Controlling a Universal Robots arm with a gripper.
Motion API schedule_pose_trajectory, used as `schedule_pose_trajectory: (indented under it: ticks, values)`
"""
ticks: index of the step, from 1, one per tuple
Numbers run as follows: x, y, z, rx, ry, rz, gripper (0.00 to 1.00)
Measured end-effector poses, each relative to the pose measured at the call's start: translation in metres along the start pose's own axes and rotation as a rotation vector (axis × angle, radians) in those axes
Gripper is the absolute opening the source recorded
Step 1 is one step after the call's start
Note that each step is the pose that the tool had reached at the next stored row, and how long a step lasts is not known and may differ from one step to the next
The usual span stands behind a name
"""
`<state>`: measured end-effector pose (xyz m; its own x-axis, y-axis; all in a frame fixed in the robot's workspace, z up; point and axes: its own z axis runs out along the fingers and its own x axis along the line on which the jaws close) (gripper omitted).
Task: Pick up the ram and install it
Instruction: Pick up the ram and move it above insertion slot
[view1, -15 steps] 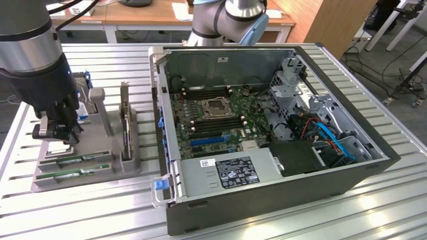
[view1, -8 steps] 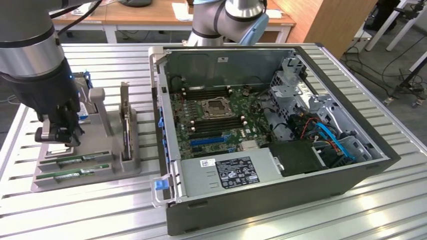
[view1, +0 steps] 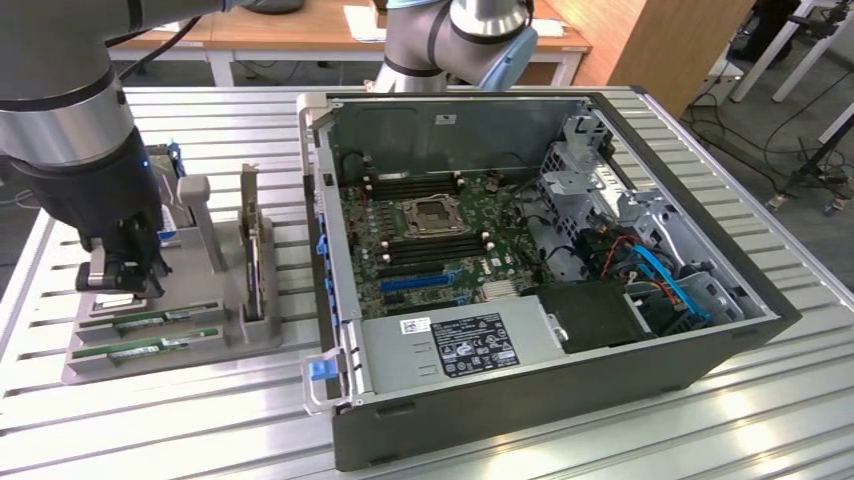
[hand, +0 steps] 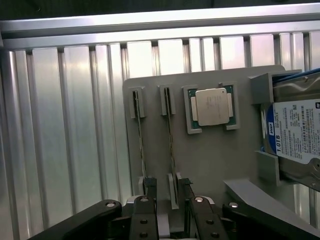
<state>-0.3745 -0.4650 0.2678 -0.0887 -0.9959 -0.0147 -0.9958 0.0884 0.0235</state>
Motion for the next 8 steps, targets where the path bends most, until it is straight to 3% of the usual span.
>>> schedule_pose_trajectory:
  ticks: [8]
  values:
    - [0.0001,-0.0001,0.0048,-0.0001,0.0001,0.000,0.31]
